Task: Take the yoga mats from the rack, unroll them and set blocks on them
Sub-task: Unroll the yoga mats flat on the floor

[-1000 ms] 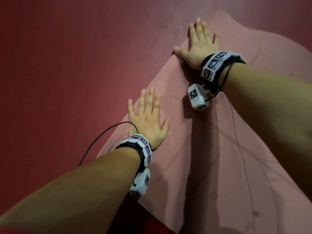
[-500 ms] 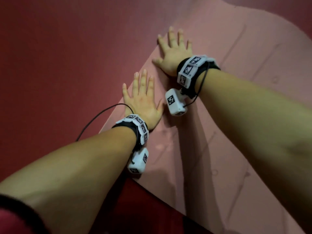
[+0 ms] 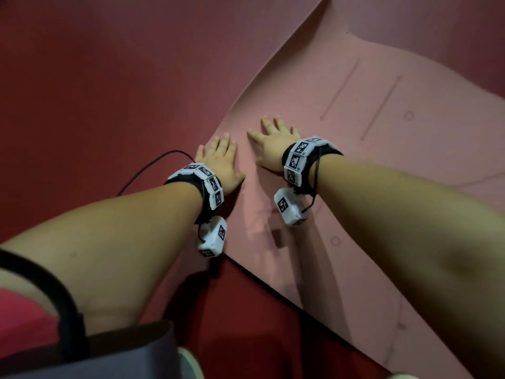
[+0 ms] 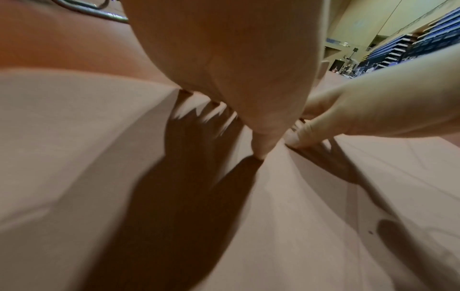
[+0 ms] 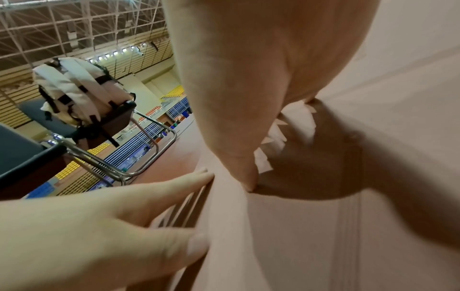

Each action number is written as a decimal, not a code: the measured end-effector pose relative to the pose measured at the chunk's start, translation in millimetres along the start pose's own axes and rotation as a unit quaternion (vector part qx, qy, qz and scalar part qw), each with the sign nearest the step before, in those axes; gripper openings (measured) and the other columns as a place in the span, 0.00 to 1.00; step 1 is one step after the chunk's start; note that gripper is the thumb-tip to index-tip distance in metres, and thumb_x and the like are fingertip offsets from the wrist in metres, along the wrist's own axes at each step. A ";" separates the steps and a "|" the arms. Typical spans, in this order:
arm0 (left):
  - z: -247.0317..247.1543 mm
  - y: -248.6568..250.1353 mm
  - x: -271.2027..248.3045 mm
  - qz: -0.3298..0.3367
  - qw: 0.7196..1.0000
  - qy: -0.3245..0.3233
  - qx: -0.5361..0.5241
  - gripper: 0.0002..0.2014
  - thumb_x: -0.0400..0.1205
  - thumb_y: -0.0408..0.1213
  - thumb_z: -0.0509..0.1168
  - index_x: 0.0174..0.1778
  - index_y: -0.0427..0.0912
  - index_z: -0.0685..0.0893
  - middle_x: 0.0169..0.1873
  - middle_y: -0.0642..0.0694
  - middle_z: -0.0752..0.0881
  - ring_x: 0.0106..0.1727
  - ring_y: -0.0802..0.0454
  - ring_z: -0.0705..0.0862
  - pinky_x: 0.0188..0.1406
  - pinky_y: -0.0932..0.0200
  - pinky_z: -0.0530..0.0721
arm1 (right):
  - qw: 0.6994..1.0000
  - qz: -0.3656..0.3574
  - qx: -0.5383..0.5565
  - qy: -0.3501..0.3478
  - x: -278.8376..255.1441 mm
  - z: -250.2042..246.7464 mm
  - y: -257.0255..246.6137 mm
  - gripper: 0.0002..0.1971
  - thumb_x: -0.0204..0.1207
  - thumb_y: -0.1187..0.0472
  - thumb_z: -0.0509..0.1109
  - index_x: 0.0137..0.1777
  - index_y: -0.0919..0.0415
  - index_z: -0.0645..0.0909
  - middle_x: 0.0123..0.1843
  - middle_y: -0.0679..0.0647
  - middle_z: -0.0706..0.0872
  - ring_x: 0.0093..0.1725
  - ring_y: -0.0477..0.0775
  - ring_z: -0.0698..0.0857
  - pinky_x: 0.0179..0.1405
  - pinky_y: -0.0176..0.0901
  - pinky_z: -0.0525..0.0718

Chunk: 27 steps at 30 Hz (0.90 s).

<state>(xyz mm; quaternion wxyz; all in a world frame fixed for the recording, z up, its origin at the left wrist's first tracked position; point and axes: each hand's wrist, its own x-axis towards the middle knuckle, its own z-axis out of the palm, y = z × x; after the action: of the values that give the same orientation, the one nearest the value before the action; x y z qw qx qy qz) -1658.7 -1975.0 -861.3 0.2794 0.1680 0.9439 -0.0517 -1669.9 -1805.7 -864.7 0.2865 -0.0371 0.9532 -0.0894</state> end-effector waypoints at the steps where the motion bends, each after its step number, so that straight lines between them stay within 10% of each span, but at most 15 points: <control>1: -1.7 -7.1 -6.7 -0.006 1.000 -0.013 0.000 0.43 0.83 0.54 0.61 0.88 0.47 0.44 0.87 0.49 0.39 0.87 0.48 0.40 0.85 0.36 0.47 | 1.000 0.001 0.001 -0.003 -3.6 -2.2 -4.1 0.39 0.78 0.52 0.67 0.85 0.36 0.51 0.89 0.53 0.39 0.87 0.64 0.39 0.82 0.74 0.47; 8: 5.3 -29.1 -30.6 -0.050 0.996 -0.073 0.022 0.44 0.82 0.44 0.63 0.88 0.45 0.42 0.87 0.46 0.38 0.88 0.47 0.41 0.85 0.38 0.47 | 0.998 -0.055 0.039 0.000 -8.9 -7.4 -50.9 0.29 0.85 0.54 0.55 0.85 0.39 0.54 0.89 0.49 0.42 0.87 0.57 0.46 0.81 0.69 0.58; 12: -0.6 -23.7 -30.2 -0.060 0.994 -0.088 0.009 0.46 0.81 0.45 0.63 0.87 0.41 0.40 0.87 0.41 0.38 0.88 0.43 0.42 0.86 0.41 0.47 | 0.998 -0.054 0.009 -0.031 1.7 4.2 -65.5 0.41 0.79 0.63 0.62 0.86 0.40 0.47 0.88 0.49 0.37 0.87 0.60 0.41 0.83 0.68 0.53; 19: -2.2 -18.6 -28.4 -0.062 0.991 -0.110 -0.036 0.57 0.74 0.43 0.73 0.86 0.36 0.37 0.85 0.35 0.35 0.87 0.36 0.40 0.86 0.43 0.48 | 1.000 -0.027 0.004 -0.013 5.0 19.9 -78.4 0.36 0.80 0.42 0.52 0.86 0.40 0.43 0.88 0.51 0.33 0.86 0.62 0.33 0.82 0.71 0.40; 27: -12.0 -16.3 -34.7 -0.067 0.991 -0.108 -0.038 0.51 0.78 0.46 0.69 0.87 0.38 0.42 0.86 0.37 0.37 0.87 0.37 0.42 0.85 0.40 0.52 | 0.998 -0.059 -0.004 -0.002 -1.4 17.2 -68.2 0.43 0.72 0.53 0.65 0.86 0.41 0.50 0.89 0.51 0.37 0.87 0.61 0.38 0.84 0.68 0.45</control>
<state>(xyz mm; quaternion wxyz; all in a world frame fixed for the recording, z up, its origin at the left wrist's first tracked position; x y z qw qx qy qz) -1643.1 -1998.0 -832.3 0.3815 0.0875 0.9187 -0.0520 -1657.9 -1875.0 -864.9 0.2826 -0.0946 0.9491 -0.1023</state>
